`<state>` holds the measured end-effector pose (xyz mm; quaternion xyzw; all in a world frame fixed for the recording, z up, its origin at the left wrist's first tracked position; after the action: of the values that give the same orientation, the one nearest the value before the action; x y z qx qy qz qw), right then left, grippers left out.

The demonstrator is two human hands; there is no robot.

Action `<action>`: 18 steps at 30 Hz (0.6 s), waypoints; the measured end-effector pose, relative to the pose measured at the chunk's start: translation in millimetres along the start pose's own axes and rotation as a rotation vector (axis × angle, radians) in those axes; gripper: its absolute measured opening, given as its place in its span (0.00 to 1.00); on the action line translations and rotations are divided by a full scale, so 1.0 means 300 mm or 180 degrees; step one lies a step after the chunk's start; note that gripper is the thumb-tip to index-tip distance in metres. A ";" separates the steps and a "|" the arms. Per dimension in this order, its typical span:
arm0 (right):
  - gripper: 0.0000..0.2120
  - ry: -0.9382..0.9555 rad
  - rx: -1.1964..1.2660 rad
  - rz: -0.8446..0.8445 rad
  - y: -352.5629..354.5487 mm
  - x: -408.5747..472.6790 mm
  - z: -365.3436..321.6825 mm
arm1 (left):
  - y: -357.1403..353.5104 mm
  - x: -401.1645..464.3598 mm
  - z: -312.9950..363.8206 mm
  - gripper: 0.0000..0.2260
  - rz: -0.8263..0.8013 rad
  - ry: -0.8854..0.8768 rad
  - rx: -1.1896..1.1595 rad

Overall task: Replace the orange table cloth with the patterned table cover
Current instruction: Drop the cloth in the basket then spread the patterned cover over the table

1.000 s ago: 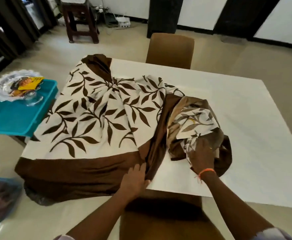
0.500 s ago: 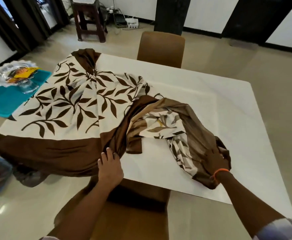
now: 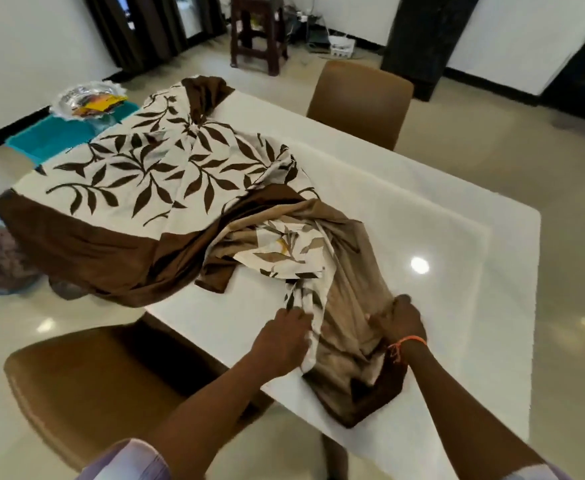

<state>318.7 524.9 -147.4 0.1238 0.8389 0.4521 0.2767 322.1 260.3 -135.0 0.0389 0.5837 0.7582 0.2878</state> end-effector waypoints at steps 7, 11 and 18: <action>0.20 0.0152 0.1599 0.0712 0.300 0.178 -0.034 | 0.002 0.123 0.388 0.14 -0.0906 0.0867 -0.2533; 0.14 0.2239 0.1275 0.1833 0.491 0.010 -0.131 | 0.143 0.093 0.547 0.19 0.1322 0.0844 -0.2931; 0.17 0.4399 -0.0833 -0.0512 0.299 -0.296 0.173 | 0.075 -0.099 0.653 0.20 0.1362 0.0004 0.0584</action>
<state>417.1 570.3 -64.8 -0.2882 0.7678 0.5024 -0.2739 415.5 411.6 -44.6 0.1872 0.6288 0.7458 0.1154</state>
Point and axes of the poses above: each hand's wrist, its own x-axis towards the middle knuckle, its own y-axis out of the back of the hand, z = x × y, the point moved 1 cm from there along x, towards the middle knuckle, and after that the axes turned 3 degrees about y, right-handed, at the moved point
